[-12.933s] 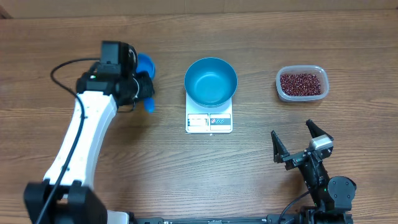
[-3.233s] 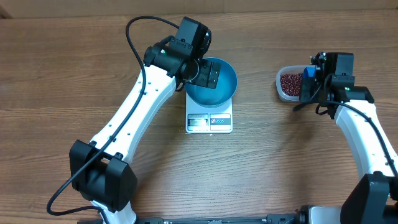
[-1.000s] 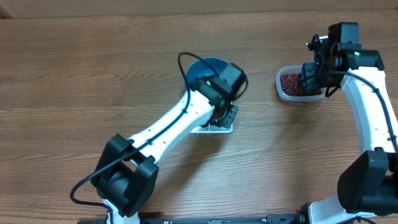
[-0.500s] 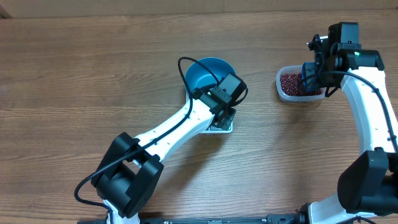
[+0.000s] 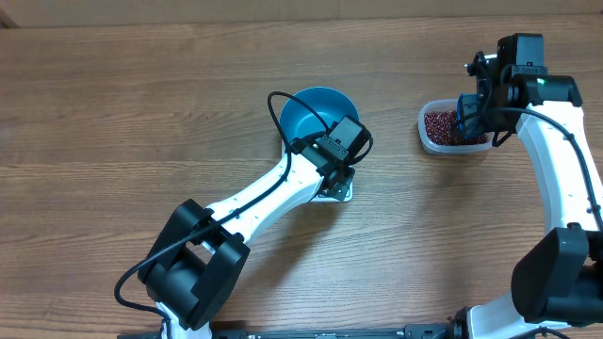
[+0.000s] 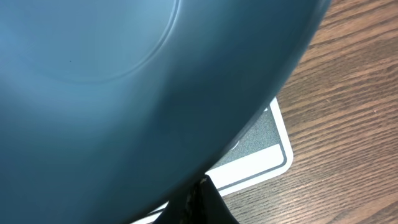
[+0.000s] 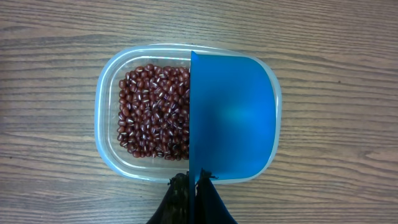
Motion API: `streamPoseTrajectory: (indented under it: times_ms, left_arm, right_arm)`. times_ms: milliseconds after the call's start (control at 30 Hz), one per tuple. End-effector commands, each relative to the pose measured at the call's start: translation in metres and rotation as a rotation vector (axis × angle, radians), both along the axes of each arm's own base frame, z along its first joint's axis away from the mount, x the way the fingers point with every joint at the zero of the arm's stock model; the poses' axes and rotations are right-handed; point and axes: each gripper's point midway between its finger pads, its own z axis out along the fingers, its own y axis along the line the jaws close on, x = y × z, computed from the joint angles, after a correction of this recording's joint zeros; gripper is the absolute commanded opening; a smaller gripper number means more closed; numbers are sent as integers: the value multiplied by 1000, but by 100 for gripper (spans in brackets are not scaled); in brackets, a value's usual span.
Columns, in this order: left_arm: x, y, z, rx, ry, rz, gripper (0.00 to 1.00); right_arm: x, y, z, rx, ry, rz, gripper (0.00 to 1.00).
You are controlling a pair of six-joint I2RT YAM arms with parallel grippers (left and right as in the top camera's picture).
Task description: Scoop item into bowl and weigh 150g on scale
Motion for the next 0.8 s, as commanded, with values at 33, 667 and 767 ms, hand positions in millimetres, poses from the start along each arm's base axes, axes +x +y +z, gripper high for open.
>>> streamPoseTrajectory:
  times_ms: [33, 667, 767]
  left_arm:
    - [3, 5, 10, -6, -23, 34, 4]
    - [12, 3, 8, -18, -53, 48, 4]
    - [10, 5, -1, -2, -34, 48, 5]
  right_arm:
    - [3, -2, 6, -6, -23, -8, 4]
    - [2, -2, 6, -7, -16, -8, 4]
    - [1, -2, 6, -6, -16, -8, 4]
